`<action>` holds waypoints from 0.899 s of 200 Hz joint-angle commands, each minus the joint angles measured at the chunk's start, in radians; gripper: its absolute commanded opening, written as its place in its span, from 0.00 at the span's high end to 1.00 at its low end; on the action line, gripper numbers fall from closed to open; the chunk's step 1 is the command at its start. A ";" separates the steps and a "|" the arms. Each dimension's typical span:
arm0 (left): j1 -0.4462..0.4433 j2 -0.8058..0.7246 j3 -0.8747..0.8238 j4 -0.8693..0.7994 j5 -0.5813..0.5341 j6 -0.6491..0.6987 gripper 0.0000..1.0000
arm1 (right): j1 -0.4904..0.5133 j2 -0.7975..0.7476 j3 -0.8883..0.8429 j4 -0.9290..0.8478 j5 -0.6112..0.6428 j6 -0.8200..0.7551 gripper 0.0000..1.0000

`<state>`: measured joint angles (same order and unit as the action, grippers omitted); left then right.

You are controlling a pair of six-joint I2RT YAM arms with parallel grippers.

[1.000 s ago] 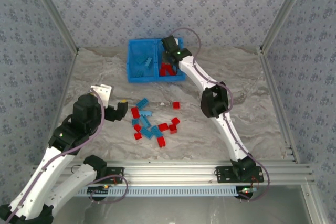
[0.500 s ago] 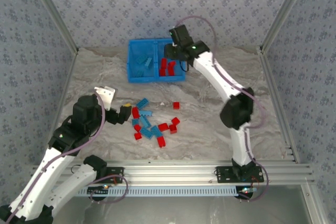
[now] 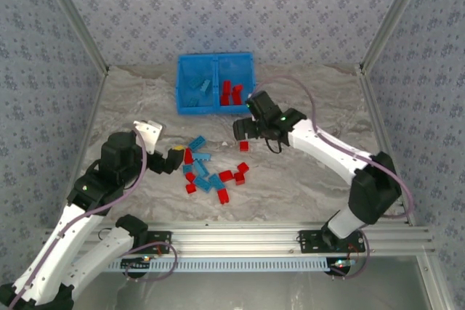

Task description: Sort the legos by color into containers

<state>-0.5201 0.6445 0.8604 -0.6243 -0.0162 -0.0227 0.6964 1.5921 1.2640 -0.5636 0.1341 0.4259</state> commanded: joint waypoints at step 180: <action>-0.004 0.049 0.018 -0.008 0.072 0.032 0.01 | 0.030 0.193 -0.059 0.101 0.041 0.136 0.72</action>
<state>-0.5201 0.6968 0.8604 -0.6277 0.0376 -0.0074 0.7128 1.9144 1.2472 -0.4431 0.1390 0.5438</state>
